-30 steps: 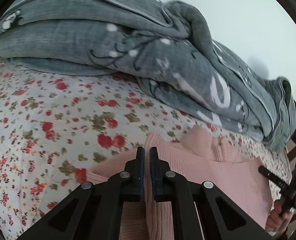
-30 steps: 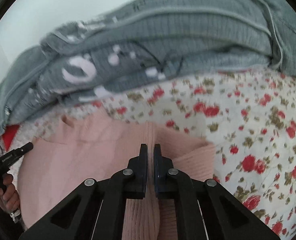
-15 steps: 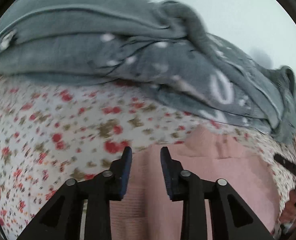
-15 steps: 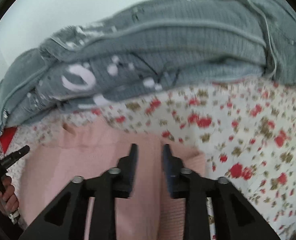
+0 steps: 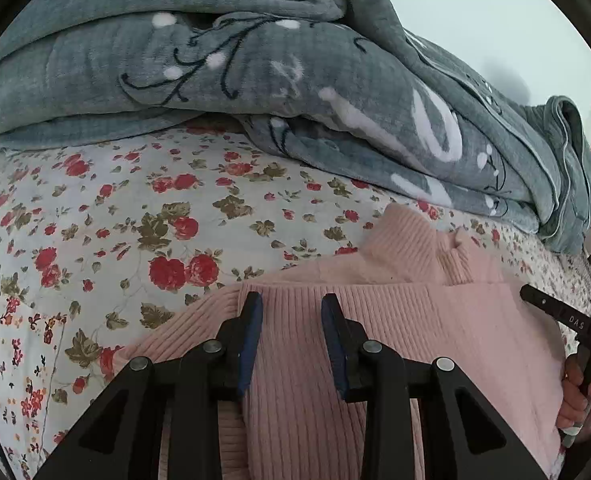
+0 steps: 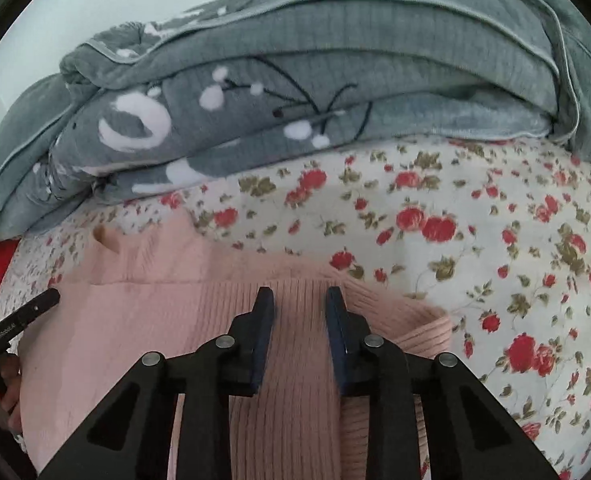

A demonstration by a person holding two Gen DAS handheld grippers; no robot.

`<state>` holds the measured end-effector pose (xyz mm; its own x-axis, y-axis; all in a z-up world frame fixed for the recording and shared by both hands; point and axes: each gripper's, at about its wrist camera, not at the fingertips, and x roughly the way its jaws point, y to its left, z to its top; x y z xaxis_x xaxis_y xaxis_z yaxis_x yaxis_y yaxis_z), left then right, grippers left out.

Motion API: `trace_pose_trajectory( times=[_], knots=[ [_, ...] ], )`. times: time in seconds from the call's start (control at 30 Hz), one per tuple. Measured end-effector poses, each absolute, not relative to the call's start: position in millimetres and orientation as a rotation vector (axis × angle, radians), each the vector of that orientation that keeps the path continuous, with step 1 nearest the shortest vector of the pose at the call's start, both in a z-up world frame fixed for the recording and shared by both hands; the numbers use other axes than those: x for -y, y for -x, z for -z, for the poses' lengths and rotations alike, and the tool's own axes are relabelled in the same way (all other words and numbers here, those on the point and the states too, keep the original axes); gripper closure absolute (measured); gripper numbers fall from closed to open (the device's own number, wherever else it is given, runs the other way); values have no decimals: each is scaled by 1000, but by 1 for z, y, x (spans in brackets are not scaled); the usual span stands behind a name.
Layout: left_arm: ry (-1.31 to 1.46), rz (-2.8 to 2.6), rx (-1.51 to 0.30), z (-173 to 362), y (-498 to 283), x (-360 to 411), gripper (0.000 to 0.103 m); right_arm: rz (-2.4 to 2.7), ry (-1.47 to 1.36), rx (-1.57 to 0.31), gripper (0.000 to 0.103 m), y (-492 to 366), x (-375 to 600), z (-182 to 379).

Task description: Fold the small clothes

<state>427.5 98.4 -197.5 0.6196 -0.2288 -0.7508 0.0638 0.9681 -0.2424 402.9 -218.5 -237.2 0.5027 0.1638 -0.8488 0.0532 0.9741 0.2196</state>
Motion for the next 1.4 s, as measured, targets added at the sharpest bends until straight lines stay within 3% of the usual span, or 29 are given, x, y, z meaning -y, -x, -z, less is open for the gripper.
trace_pose_trajectory(
  times=[0.47,0.73,1.4],
  knots=[
    [166,164,-884,198,-426,-94,73,-64,-180,-1051,73,-404,212,238],
    [162,164,-885,198,-426,-93,72,-81,-165,-1054,63,-404,208,238],
    [150,160,-884,199,-426,-92,72,-76,-153,-1054,62,-404,206,238]
  ],
)
